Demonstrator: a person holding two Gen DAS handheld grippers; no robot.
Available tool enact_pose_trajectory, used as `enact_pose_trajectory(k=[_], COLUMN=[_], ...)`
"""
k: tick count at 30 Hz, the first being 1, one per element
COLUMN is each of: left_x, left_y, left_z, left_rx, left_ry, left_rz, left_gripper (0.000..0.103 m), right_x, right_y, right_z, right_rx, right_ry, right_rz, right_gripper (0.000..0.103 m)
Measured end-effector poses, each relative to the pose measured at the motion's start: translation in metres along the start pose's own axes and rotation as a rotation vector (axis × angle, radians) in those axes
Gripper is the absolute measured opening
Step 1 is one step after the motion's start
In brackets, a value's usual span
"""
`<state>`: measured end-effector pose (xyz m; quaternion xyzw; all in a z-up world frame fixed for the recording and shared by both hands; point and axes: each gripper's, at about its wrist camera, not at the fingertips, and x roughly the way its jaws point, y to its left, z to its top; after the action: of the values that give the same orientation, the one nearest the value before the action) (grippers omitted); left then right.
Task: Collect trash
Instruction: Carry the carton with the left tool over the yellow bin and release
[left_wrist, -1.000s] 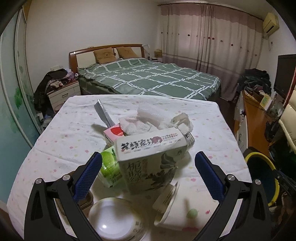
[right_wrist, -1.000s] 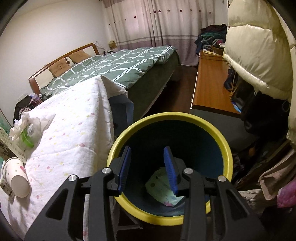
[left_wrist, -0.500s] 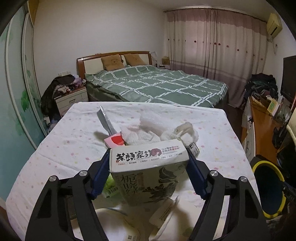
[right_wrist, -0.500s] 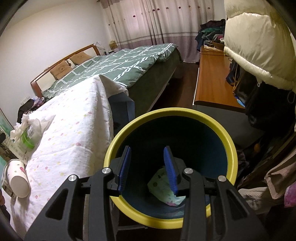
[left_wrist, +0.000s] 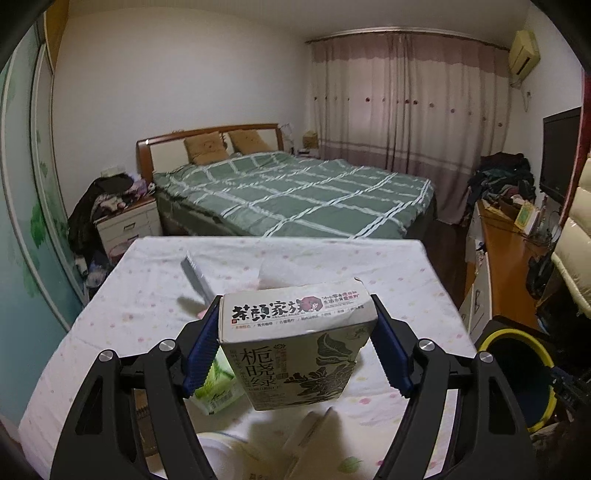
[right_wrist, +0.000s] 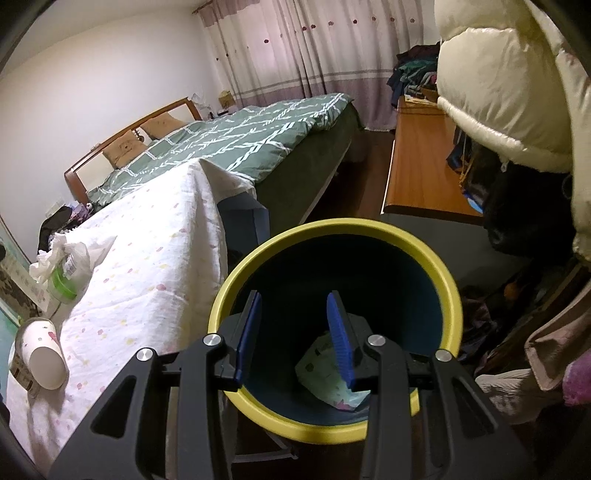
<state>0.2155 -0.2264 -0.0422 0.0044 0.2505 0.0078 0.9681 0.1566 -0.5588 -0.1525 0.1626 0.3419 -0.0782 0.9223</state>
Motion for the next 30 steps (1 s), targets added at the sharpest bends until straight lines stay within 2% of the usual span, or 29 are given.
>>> enact_pose_trajectory(k=[6, 12, 18, 23, 26, 30], left_x=[-0.020, -0.033, -0.028, -0.014, 0.003, 0.025], left_y=[-0.032, -0.097, -0.184, -0.258, -0.295, -0.321], left_z=[0.012, 0.013, 0.007, -0.012, -0.027, -0.047], left_rx=[0.030, 0.094, 0.172, 0.253, 0.293, 0.317], left_ry=[-0.019, -0.007, 0.063, 0.129, 0.180, 0.232], left_rz=[-0.093, -0.242, -0.419, -0.514, -0.536, -0.560], left_gripper=[0.074, 0.074, 0.074, 0.074, 0.074, 0.075], right_x=[-0.033, -0.073, -0.096, -0.101, -0.101, -0.101], right_y=[0.001, -0.003, -0.024, -0.043, -0.050, -0.059], right_z=[-0.004, -0.019, -0.034, -0.043, -0.046, -0.048], right_rx=[-0.012, -0.016, 0.024, 0.058, 0.073, 0.090], right_ry=[-0.056, -0.118, -0.124, -0.110, -0.104, -0.096], right_rz=[-0.035, -0.095, -0.148, -0.165, -0.173, -0.187], right_gripper=[0.036, 0.036, 0.036, 0.036, 0.036, 0.036])
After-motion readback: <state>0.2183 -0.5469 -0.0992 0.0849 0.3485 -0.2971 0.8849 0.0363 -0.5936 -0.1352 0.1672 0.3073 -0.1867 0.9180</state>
